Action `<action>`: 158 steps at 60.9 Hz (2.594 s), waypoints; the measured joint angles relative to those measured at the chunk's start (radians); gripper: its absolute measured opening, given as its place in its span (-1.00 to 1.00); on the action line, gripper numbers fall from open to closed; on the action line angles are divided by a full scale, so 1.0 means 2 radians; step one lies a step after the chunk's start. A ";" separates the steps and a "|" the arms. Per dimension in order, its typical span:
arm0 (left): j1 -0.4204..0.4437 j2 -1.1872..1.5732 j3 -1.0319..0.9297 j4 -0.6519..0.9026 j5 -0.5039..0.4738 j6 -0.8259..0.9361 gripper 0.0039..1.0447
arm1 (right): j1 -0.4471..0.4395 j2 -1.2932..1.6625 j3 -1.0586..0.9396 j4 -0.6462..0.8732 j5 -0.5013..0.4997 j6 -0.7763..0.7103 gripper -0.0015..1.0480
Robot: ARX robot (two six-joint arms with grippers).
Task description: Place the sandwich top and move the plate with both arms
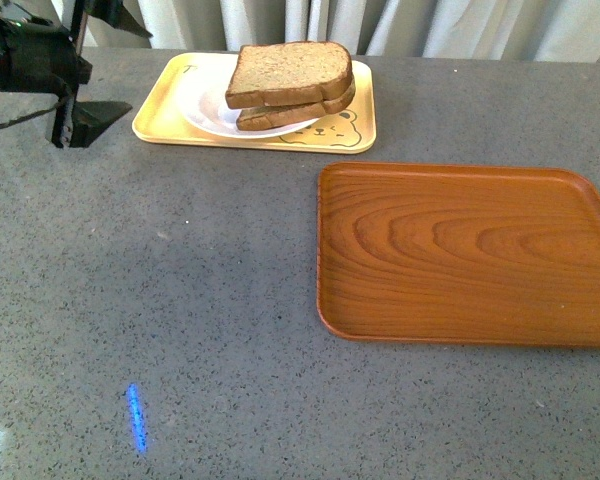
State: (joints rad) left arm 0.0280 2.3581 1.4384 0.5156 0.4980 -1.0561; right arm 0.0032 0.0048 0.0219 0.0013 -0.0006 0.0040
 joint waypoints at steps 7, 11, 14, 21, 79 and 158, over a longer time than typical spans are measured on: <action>0.008 -0.054 -0.064 0.043 -0.018 0.017 0.83 | 0.000 0.000 0.000 0.000 0.000 0.000 0.82; 0.013 -0.081 -0.105 0.075 -0.037 0.046 0.82 | 0.000 0.000 0.000 0.000 0.000 0.000 0.82; 0.012 -0.102 -0.157 0.166 -0.120 0.116 0.66 | 0.000 0.000 0.000 0.000 0.000 0.000 0.82; 0.013 -0.177 -0.302 0.322 -0.216 0.321 0.28 | 0.000 0.000 0.000 0.000 0.000 0.000 0.82; -0.014 -0.641 -0.677 0.231 -0.249 0.522 -0.98 | 0.000 0.000 0.000 0.000 0.000 0.000 0.82; -0.014 -1.039 -0.712 -0.117 -0.249 0.523 -0.98 | 0.000 0.000 0.000 0.000 0.000 0.000 0.82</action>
State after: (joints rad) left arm 0.0006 0.2810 0.0151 0.2825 -0.0002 -0.0105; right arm 0.0032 0.0048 0.0219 0.0013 -0.0002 0.0040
